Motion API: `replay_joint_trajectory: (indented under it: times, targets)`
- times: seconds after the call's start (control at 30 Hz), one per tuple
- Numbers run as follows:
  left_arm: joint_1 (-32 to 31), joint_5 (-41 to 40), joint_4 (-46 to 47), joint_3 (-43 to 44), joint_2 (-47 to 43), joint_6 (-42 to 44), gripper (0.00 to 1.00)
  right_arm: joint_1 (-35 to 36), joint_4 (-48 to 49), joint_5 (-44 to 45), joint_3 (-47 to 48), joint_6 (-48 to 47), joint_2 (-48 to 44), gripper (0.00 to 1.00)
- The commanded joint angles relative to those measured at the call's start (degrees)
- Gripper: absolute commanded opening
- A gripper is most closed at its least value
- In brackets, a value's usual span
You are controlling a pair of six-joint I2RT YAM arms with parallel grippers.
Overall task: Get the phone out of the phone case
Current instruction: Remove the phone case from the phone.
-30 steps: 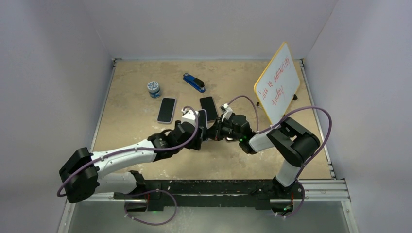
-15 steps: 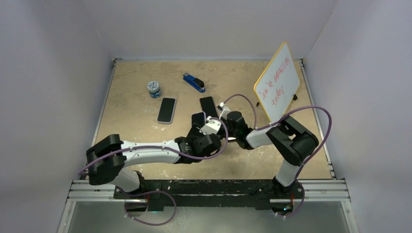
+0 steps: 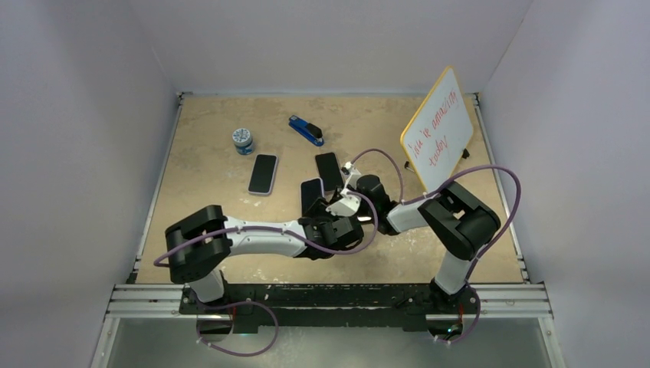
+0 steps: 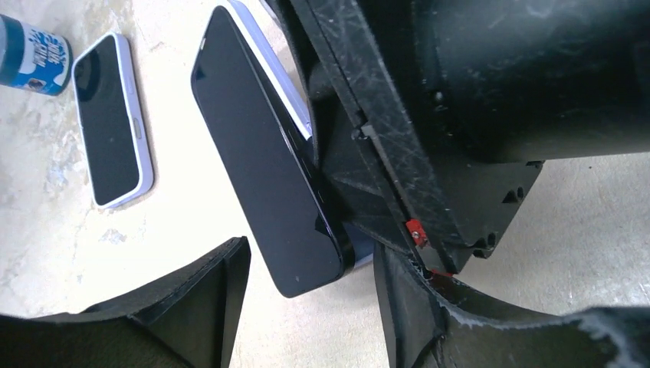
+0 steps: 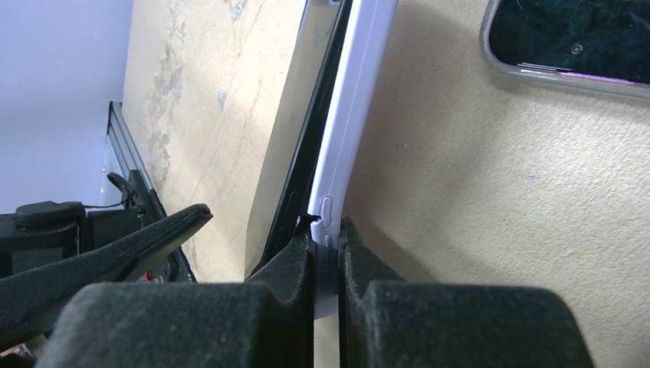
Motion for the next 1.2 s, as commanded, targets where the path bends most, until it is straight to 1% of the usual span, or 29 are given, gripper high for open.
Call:
replay_joint_trajectory:
  times: [0.0,0.37,0.6,0.73,0.8,0.87,1.03,1.17]
  targets:
    - [-0.9,-6.1,-2.7,3.8,2.8,0.3,0.60,0.0,3.5,-2.4,2.4,1.0,0.0,0.00]
    - [-0.9,-12.0,-4.3,5.4,8.5,1.1,0.53,0.1,4.1,-3.4,2.7,1.2,0.7,0.00]
    - [-0.9,-14.5,-1.6,5.8,11.6,3.1,0.51,0.0,4.7,-4.2,2.8,1.5,0.9,0.00]
    - [-0.8,-16.2,1.2,5.9,12.5,5.4,0.47,0.0,5.3,-4.7,2.8,1.6,1.1,0.00]
    - [-0.5,-16.6,2.2,5.9,12.7,6.3,0.43,0.0,5.8,-5.1,2.8,1.7,1.3,0.00]
    - [-0.4,-16.6,3.0,5.8,12.6,6.8,0.37,0.1,6.1,-5.4,2.8,1.9,1.5,0.00]
    - [-0.4,-15.0,2.7,4.7,10.8,6.5,0.18,0.1,6.4,-5.8,2.6,2.8,1.9,0.00]
    - [-0.6,-12.3,1.5,4.0,8.5,5.3,0.00,0.0,7.4,-5.4,2.3,3.7,2.3,0.00]
